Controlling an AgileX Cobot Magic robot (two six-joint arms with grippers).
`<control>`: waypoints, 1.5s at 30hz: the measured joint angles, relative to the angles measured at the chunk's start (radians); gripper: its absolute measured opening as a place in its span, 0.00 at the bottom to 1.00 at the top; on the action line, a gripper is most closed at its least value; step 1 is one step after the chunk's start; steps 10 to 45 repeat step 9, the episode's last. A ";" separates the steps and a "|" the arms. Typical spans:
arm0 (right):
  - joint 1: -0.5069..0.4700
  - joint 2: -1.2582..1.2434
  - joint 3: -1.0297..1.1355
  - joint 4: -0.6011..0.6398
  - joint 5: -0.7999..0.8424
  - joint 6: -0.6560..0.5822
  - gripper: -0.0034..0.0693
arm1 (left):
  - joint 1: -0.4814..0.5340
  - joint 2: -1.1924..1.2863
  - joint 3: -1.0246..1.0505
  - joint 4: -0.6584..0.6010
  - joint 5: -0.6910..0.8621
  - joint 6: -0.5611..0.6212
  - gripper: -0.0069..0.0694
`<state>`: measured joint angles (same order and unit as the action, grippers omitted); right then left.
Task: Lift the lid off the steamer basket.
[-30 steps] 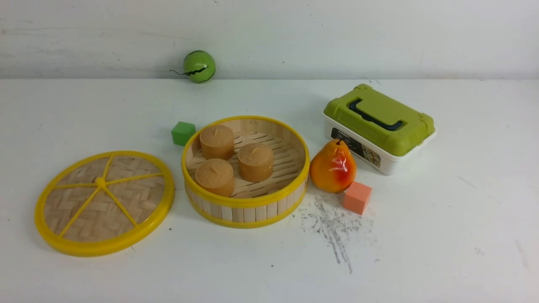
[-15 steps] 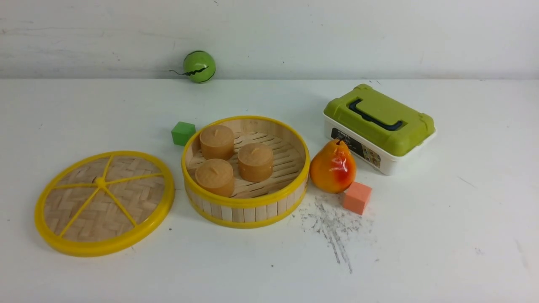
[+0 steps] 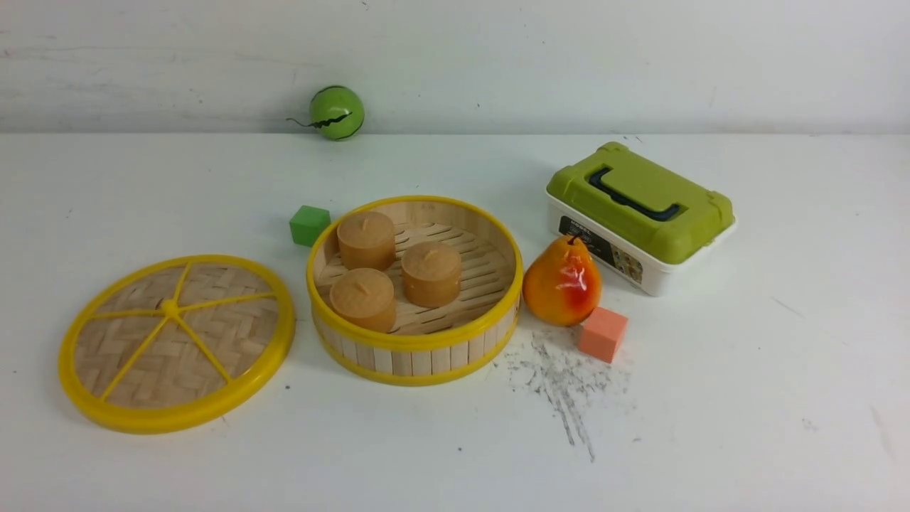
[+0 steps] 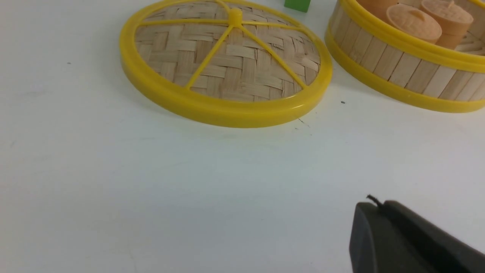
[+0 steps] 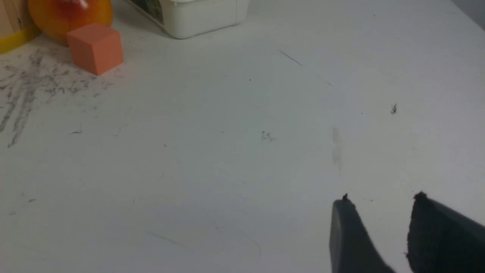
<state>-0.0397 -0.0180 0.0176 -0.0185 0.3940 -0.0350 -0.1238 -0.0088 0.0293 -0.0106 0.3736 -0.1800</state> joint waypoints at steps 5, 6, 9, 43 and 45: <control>0.000 0.000 0.000 0.000 0.000 0.000 0.38 | 0.000 0.000 0.000 0.000 0.000 0.000 0.10; 0.000 0.000 0.000 0.000 0.000 0.000 0.38 | 0.000 0.000 0.000 0.000 0.000 0.000 0.10; 0.000 0.000 0.000 0.000 0.000 0.000 0.38 | 0.000 0.000 0.000 0.000 0.000 0.000 0.10; 0.000 0.000 0.000 0.000 0.000 0.000 0.38 | 0.000 0.000 0.000 0.000 0.000 0.000 0.10; 0.000 0.000 0.000 0.000 0.000 0.000 0.38 | 0.000 0.000 0.000 0.000 0.000 0.000 0.10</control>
